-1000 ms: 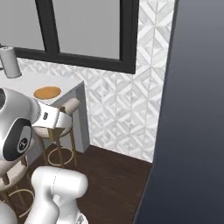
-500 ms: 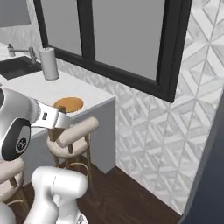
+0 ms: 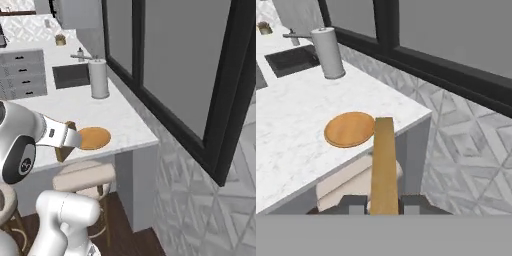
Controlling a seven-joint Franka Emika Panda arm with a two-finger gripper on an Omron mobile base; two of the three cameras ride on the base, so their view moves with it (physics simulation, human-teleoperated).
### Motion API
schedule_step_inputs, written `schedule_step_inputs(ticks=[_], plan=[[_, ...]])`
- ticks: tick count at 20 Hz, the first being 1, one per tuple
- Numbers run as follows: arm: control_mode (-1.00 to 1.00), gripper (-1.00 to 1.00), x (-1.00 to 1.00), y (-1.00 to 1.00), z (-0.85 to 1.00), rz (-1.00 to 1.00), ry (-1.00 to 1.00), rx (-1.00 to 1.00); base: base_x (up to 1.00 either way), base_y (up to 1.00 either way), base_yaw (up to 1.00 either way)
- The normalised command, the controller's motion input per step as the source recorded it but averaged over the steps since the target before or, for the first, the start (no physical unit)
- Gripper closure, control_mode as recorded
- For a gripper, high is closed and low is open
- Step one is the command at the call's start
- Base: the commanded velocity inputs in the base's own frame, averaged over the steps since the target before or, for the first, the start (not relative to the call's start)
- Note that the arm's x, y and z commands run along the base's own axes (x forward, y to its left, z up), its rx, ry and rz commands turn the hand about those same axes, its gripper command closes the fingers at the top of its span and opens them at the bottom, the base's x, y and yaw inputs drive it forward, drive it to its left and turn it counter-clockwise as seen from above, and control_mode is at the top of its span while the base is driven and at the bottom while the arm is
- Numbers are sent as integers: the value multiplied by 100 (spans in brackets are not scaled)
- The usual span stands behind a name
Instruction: Start the toaster. Once the lever pops up, take the bread to the plate on the dining counter.
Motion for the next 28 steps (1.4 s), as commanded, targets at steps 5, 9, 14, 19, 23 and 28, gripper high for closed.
schedule_step_inputs(ticks=[5,9,14,19,23,28], plan=[[100,100,0,0,0,0,0,0,98,-39,71],[100,100,0,0,0,0,0,0,65,-29,66],[100,100,0,0,0,0,0,0,40,-16,53],[100,100,0,0,0,0,0,0,18,0,18],[100,100,0,0,0,0,0,0,4,0,0],[100,100,0,0,0,0,0,0,3,0,0]])
